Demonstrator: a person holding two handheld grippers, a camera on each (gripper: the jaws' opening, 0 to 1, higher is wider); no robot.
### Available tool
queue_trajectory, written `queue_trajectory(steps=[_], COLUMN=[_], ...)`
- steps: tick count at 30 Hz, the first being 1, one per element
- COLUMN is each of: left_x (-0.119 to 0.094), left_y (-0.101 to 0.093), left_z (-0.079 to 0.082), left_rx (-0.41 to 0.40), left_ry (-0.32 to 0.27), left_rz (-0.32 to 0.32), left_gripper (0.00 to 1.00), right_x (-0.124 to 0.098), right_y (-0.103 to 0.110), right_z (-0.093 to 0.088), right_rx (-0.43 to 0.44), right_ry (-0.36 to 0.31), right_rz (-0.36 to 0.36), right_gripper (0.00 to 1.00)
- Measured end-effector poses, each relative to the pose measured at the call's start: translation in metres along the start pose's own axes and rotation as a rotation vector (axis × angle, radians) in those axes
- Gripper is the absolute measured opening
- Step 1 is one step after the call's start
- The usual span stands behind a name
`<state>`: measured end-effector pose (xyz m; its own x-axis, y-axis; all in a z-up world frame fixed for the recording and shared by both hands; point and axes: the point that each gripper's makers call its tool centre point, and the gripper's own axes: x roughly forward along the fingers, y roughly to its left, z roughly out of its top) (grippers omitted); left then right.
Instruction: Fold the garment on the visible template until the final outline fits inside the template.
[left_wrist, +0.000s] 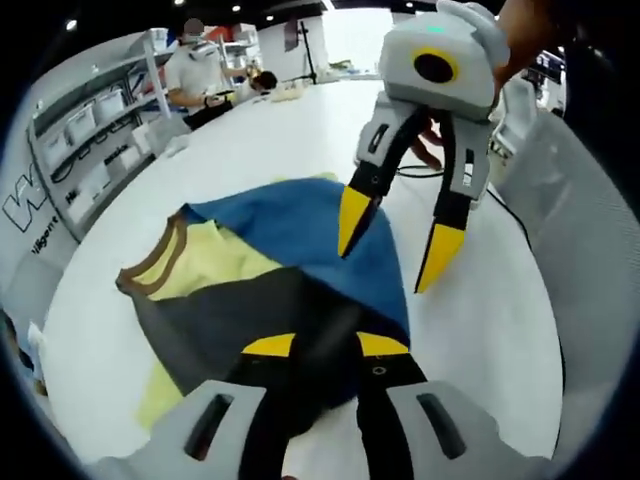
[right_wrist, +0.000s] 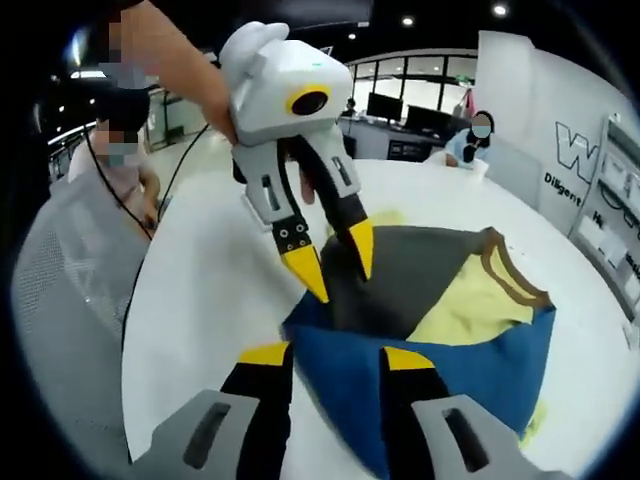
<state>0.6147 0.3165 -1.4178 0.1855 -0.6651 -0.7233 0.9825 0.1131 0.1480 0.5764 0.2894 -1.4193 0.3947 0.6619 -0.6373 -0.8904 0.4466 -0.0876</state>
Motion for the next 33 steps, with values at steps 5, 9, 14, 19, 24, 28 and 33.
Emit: queue_trajectory(steps=[5, 9, 14, 19, 24, 28, 33], left_x=[0.002, 0.003, 0.005, 0.008, 0.008, 0.005, -0.003], left_y=[-0.001, -0.002, -0.003, -0.001, -0.001, 0.000, 0.011], left_z=[-0.001, -0.002, -0.004, -0.006, -0.007, -0.008, -0.002], left_rx=[0.005, 0.013, 0.010, -0.007, -0.019, -0.042, -0.094], left_ry=[0.003, 0.012, 0.022, 0.029, 0.040, 0.043, 0.012], left_rz=[-0.011, -0.014, -0.022, -0.022, -0.023, -0.025, 0.005], left_gripper=[0.18, 0.14, 0.10, 0.08, 0.07, 0.06, 0.06], right_x=[0.007, 0.009, 0.011, 0.011, 0.009, 0.001, -0.013], right_y=[0.009, 0.007, 0.003, 0.002, 0.000, -0.003, -0.012], right_z=[-0.008, -0.008, -0.009, -0.013, -0.013, -0.007, 0.000], right_rx=[-0.042, -0.057, -0.073, -0.086, -0.070, -0.080, -0.093], right_ry=[0.031, 0.034, 0.043, 0.057, 0.058, 0.050, 0.033], right_rz=[0.022, 0.017, 0.013, 0.008, 0.004, -0.003, -0.021], right_gripper=[0.20, 0.15, 0.06, 0.00, 0.00, 0.00, 0.00])
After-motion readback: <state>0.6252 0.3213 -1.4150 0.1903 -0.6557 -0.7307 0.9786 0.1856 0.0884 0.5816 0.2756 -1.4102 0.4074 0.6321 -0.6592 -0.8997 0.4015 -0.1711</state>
